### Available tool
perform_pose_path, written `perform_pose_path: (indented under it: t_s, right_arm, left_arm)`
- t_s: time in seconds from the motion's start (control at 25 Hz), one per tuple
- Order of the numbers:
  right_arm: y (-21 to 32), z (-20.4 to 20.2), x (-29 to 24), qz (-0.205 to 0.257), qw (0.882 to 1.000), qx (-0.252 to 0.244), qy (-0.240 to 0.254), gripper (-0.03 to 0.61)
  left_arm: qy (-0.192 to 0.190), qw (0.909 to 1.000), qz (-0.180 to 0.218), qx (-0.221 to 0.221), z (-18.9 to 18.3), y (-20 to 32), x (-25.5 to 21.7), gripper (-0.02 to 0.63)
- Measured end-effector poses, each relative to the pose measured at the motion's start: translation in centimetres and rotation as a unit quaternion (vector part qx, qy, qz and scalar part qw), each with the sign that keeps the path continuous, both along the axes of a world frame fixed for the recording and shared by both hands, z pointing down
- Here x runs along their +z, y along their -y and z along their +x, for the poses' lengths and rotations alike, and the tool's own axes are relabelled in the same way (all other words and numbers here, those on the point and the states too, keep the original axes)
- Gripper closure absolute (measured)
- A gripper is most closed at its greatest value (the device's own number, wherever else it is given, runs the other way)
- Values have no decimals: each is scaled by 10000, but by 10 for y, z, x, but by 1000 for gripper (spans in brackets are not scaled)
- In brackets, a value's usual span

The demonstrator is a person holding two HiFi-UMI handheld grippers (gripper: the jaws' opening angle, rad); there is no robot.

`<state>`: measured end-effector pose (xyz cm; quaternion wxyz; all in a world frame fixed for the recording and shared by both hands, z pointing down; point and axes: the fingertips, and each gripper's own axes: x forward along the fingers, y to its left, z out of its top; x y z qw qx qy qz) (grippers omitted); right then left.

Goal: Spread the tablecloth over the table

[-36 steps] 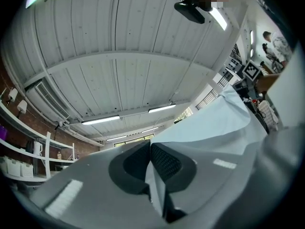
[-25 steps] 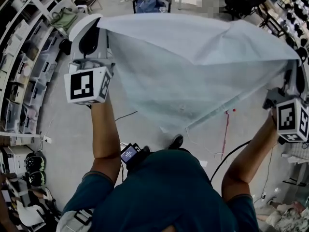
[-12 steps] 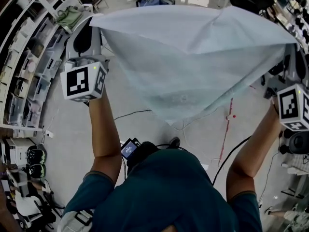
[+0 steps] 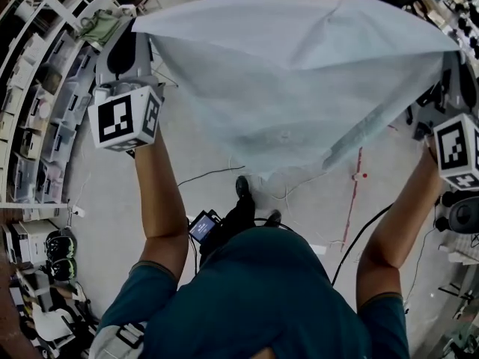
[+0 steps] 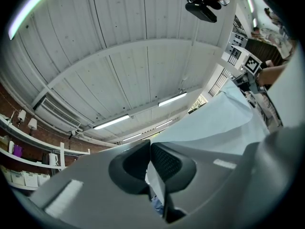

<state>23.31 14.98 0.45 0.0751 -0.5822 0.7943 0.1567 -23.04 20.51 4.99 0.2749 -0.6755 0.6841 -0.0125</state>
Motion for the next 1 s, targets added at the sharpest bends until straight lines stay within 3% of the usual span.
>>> perform_pose_path:
  t_s: [0.2, 0.76, 1.0]
  right_arm:
    - [35, -10, 1, -70, 9997, 180, -123, 565]
    - [141, -93, -4, -170, 9969, 689, -349, 565]
    - [174, -114, -2, -222, 9953, 843, -413, 565]
  left_arm:
    - [-15, 9999, 59, 148, -11, 51, -2, 614]
    - [-149, 9979, 229, 592, -97, 192, -13, 614]
    - [-188, 9967, 302, 728, -117, 233, -14, 614]
